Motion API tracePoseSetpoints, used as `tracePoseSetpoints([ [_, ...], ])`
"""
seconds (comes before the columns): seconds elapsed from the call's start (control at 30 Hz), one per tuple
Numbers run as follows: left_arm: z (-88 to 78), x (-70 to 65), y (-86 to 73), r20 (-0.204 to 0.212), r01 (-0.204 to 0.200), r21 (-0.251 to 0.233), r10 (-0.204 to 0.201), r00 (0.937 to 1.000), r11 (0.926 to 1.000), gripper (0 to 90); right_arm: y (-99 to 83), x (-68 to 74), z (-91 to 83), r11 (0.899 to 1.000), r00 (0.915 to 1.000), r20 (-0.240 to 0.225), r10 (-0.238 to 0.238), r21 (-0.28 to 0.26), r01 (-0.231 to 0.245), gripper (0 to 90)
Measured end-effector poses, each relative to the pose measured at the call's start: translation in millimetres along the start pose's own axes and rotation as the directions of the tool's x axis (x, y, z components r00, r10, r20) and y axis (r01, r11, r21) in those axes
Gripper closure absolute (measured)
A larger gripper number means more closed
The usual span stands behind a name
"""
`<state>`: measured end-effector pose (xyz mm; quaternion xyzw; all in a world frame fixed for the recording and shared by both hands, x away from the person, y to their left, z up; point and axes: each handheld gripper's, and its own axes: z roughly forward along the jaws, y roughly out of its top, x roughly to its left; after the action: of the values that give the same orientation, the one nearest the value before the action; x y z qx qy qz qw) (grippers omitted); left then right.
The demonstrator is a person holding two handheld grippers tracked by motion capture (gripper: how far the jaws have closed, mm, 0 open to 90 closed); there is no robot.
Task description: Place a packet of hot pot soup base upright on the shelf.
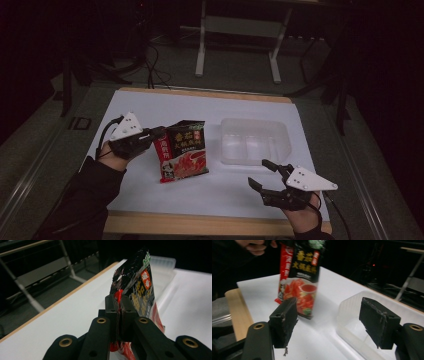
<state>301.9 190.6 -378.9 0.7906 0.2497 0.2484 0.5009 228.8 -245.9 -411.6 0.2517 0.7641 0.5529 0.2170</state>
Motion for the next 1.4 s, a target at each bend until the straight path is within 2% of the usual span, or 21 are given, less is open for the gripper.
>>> tracePoseSetpoints([
  [0.07, -4.3, 0.2, 2.5, 0.016, 0.007, -0.022, -0.006, 0.9999, 0.9997, 88.0, 4.6, -1.9, -0.1, 1.0, 0.9999, 0.001, 0.013, -0.001, -0.013, 28.2],
  [0.2, -7.8, -0.6, 5.0, 0.036, 0.012, -0.046, -0.011, 0.9993, 0.9989, 88.1, 13.6, -2.7, 0.1, 1.0, 0.9999, 0.01, 0.003, -0.006, -0.003, 28.3],
  [0.27, -9.3, -2.4, 6.7, 0.071, 0.007, -0.068, -0.002, 0.9975, 0.9977, 88.1, 26.0, -4.7, 1.6, 1.0, 1.0, -0.003, -0.009, -0.025, 0.009, 28.6],
  [0.33, -9.4, -4.7, 8.2, 0.075, -0.002, -0.074, 0.008, 0.9971, 0.9972, 88.0, 34.8, -5.0, 3.8, 0.999, 0.9995, 0.006, -0.032, -0.027, 0.033, 28.6],
  [0.37, -9.5, -5.3, 9.0, 0.095, -0.006, -0.078, 0.014, 0.9953, 0.9969, 88.0, 39.5, -5.6, 5.2, 0.999, 0.999, 0.005, -0.043, -0.029, 0.044, 28.7],
  [0.4, -9.5, -7.0, 9.9, 0.092, -0.017, -0.079, 0.024, 0.9955, 0.9967, 88.0, 44.0, -5.7, 6.6, 0.998, 0.9991, 0.001, -0.043, -0.039, 0.043, 28.8],
  [0.6, -7.6, -17.3, 16.5, 0.138, -0.044, -0.084, 0.055, 0.9889, 0.9955, 88.0, 69.2, -7.4, 19.0, 0.994, 0.9964, -0.011, -0.085, -0.066, 0.084, 29.1],
  [0.67, -7.6, -21.7, 19.3, 0.148, -0.063, -0.088, 0.076, 0.9861, 0.9942, 88.0, 76.2, -7.8, 24.1, 0.995, 0.9966, -0.04, -0.072, -0.067, 0.069, 29.0],
  [0.8, -5.9, -28.4, 24.0, 0.188, -0.07, -0.101, 0.088, 0.9781, 0.9924, 88.0, 87.0, -5.6, 36.0, 0.997, 0.9951, -0.087, -0.047, -0.07, 0.041, 28.9],
  [0.83, -5.2, -30.6, 25.0, 0.183, -0.074, -0.103, 0.092, 0.9787, 0.9919, 88.0, 89.0, -4.7, 39.5, 0.997, 0.9941, -0.1, -0.042, -0.067, 0.035, 28.9],
  [0.87, -4.4, -31.7, 26.1, 0.201, -0.07, -0.106, 0.091, 0.9754, 0.9919, 88.0, 90.8, -4.1, 43.1, 0.997, 0.9927, -0.114, -0.038, -0.064, 0.031, 28.9],
  [0.97, -1.8, -36.7, 28.6, 0.218, -0.078, -0.115, 0.102, 0.9706, 0.9903, 88.0, 94.1, -1.8, 53.4, 0.999, 0.9885, -0.15, -0.02, -0.05, 0.013, 28.9],
  [1.07, 0.6, -40.9, 30.2, 0.225, -0.081, -0.122, 0.107, 0.9686, 0.9893, 87.9, 94.3, 0.2, 62.4, 0.999, 0.9839, -0.179, -0.006, -0.04, -0.001, 29.0],
  [1.1, 1.7, -41.7, 30.3, 0.225, -0.071, -0.127, 0.099, 0.9693, 0.9893, 88.0, 93.9, 0.5, 65.1, 0.999, 0.9806, -0.196, -0.003, -0.031, -0.004, 31.0],
  [1.13, 2.8, -42.1, 30.6, 0.24, -0.062, -0.133, 0.093, 0.9662, 0.9892, 87.9, 93.1, 1.1, 68.1, 1.0, 0.9768, -0.214, 0.004, -0.021, -0.009, 32.7],
  [1.17, 3.6, -43.3, 30.8, 0.231, -0.065, -0.138, 0.096, 0.9682, 0.9883, 87.9, 91.8, 2.0, 71.3, 1.0, 0.9726, -0.232, 0.013, -0.011, -0.016, 34.8],
  [1.23, 5.5, -44.6, 31.5, 0.242, -0.059, -0.145, 0.094, 0.9658, 0.9876, 87.8, 88.7, 3.8, 77.4, 1.0, 0.9677, -0.251, 0.021, 0.01, -0.019, 38.5],
  [1.27, 6.5, -45.7, 31.8, 0.24, -0.055, -0.151, 0.091, 0.9666, 0.987, 87.9, 87.1, 4.5, 80.3, 1.0, 0.9656, -0.259, 0.022, 0.018, -0.018, 41.9],
  [1.3, 7.2, -45.8, 32.4, 0.252, -0.055, -0.149, 0.092, 0.9633, 0.9873, 87.9, 85.7, 5.0, 82.6, 0.999, 0.9627, -0.269, 0.029, 0.03, -0.021, 45.2],
  [1.33, 7.8, -47.1, 32.9, 0.243, -0.063, -0.15, 0.098, 0.9651, 0.9867, 87.9, 84.4, 5.6, 84.5, 0.999, 0.9617, -0.272, 0.032, 0.037, -0.023, 48.3],
  [1.4, 8.9, -47.9, 33.6, 0.256, -0.063, -0.152, 0.101, 0.9615, 0.9863, 87.8, 82.9, 6.2, 86.7, 0.998, 0.9586, -0.283, 0.029, 0.054, -0.015, 61.6],
])
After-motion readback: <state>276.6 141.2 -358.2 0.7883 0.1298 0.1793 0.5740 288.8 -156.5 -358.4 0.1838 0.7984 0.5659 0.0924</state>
